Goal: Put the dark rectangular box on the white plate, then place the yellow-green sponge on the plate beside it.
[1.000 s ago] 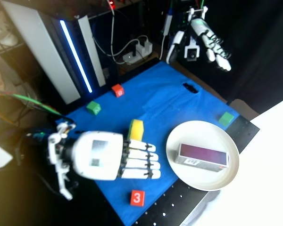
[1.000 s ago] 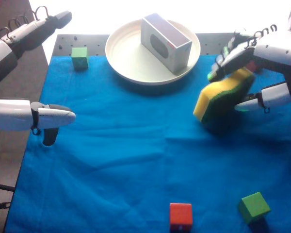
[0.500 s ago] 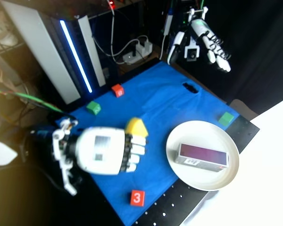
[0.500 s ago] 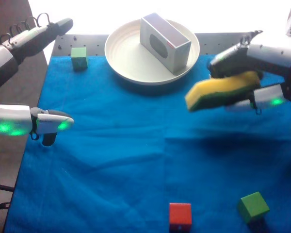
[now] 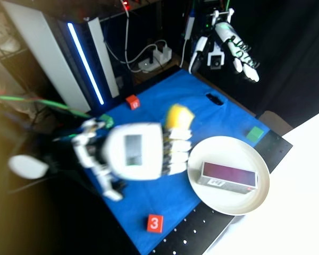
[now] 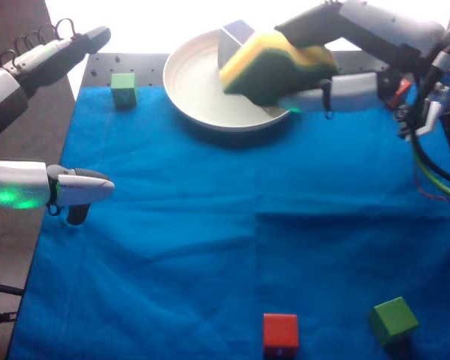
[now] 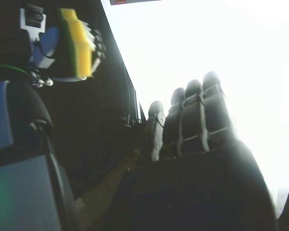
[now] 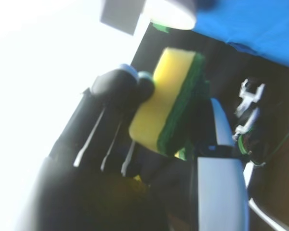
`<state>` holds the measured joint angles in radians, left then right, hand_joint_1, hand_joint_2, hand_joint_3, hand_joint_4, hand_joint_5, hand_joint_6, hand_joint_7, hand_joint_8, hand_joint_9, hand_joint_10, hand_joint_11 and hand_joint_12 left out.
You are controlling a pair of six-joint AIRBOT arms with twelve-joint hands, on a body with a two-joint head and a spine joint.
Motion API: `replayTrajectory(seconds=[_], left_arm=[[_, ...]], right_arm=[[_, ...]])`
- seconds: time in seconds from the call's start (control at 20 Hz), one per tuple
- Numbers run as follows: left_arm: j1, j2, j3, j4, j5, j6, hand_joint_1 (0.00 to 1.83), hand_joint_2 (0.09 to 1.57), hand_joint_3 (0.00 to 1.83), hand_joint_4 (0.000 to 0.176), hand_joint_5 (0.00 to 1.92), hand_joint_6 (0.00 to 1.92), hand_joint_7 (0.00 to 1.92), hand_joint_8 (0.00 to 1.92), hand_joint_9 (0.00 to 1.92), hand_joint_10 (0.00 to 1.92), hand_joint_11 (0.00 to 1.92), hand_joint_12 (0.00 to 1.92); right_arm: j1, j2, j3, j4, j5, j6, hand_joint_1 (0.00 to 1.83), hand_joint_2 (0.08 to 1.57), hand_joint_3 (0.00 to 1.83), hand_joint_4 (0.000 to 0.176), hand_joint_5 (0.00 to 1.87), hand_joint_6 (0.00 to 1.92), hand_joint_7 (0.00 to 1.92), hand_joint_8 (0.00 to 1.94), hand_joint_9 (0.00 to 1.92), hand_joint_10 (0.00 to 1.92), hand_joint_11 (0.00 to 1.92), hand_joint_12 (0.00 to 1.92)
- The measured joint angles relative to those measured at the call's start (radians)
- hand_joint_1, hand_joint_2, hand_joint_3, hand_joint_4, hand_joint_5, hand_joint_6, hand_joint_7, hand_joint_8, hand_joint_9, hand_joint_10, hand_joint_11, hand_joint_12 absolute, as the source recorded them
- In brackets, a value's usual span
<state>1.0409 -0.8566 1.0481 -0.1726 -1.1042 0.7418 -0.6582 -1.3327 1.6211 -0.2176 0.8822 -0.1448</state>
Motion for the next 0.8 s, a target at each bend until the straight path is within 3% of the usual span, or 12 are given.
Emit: replayTrajectory(seconds=[0.15,0.2,0.25,0.3,0.45,0.55,0.65,0.75,0.8], left_arm=[[0.0,-0.001,0.003,-0.008,0.001,0.0,0.88,0.85,0.01,0.113,0.0,0.0,0.0,0.0,0.0,0.0,0.0,0.0],[0.0,-0.001,0.003,-0.002,0.0,-0.001,0.88,0.85,0.0,0.109,0.0,0.0,0.0,0.0,0.0,0.0,0.0,0.0],[0.0,-0.002,0.003,0.001,0.0,-0.001,0.88,0.85,0.0,0.109,0.0,0.0,0.0,0.0,0.0,0.0,0.0,0.0],[0.0,-0.006,0.003,0.0,0.0,-0.002,0.88,0.84,0.0,0.115,0.0,0.0,0.0,0.0,0.0,0.0,0.0,0.0],[0.0,-0.008,0.005,0.001,0.004,-0.002,0.9,0.85,0.0,0.119,0.0,0.0,0.0,0.0,0.0,0.0,0.0,0.0],[0.0,-0.014,0.013,-0.001,0.004,-0.002,0.89,0.85,0.01,0.116,0.0,0.0,0.0,0.0,0.0,0.0,0.03,0.01],[0.0,-0.015,0.016,-0.005,0.009,-0.004,0.87,0.85,0.0,0.115,0.0,0.0,0.0,0.0,0.0,0.0,0.03,0.02],[-0.001,-0.025,0.023,-0.002,0.009,-0.005,0.86,0.85,0.0,0.103,0.0,0.0,0.0,0.0,0.0,0.0,0.03,0.02],[-0.002,-0.026,0.023,0.006,0.02,-0.006,0.85,0.86,0.01,0.098,0.01,0.0,0.0,0.0,0.0,0.0,0.04,0.02]], right_arm=[[0.008,-0.044,0.041,0.08,-0.005,-0.001,1.16,1.11,0.0,0.0,0.96,1.05,0.82,1.38,0.88,1.59,0.88,1.84],[0.011,-0.06,0.055,0.121,-0.006,-0.002,1.22,1.13,0.0,0.0,0.88,1.13,1.01,1.06,0.94,1.4,0.91,1.69],[0.012,-0.068,0.064,0.137,-0.007,-0.002,1.22,1.13,0.0,0.0,0.88,1.13,1.01,1.06,0.94,1.4,0.91,1.69],[0.018,-0.082,0.078,0.151,-0.012,-0.002,1.15,1.13,0.0,0.0,0.92,1.11,1.0,1.16,1.14,1.38,1.13,1.63],[0.035,-0.114,0.106,0.148,-0.049,-0.002,1.15,1.12,0.0,0.0,0.96,1.06,1.01,1.16,1.17,1.34,1.17,1.61],[0.045,-0.131,0.118,0.147,-0.069,-0.002,1.15,1.12,0.0,0.0,0.95,1.07,1.0,1.16,1.12,1.34,1.08,1.65],[0.058,-0.157,0.137,0.146,-0.093,-0.002,1.15,1.13,0.0,0.0,0.93,1.1,1.06,1.16,1.21,1.36,1.2,1.64],[0.072,-0.188,0.161,0.134,-0.122,-0.003,1.15,1.12,0.0,0.0,0.94,1.09,1.09,1.1,1.23,1.31,1.2,1.6],[0.081,-0.207,0.173,0.126,-0.138,-0.003,1.15,1.12,0.0,0.0,0.95,1.07,1.12,1.21,1.29,1.35,1.25,1.63]])
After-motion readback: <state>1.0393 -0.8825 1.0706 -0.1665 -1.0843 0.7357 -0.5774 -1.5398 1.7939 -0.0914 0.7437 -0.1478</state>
